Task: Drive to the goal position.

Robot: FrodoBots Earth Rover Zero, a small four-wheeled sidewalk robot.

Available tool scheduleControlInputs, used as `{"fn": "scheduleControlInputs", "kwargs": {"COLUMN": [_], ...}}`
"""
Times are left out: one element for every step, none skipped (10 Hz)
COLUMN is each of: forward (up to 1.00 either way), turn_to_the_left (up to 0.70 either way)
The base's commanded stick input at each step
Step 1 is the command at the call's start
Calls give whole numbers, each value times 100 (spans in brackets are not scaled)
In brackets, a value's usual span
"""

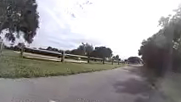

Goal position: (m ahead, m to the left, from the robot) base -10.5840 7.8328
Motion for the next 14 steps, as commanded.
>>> {"fn": "scheduleControlInputs", "kwargs": {"forward": [55, 35, 13, 6, -7, -69, -69, -25, 6, 6, 6, 39, 57, 69], "turn_to_the_left": [5, 3, 2, 1, 2, 3, 3, 2, 1, 1, 1, 4, 3, 3]}}
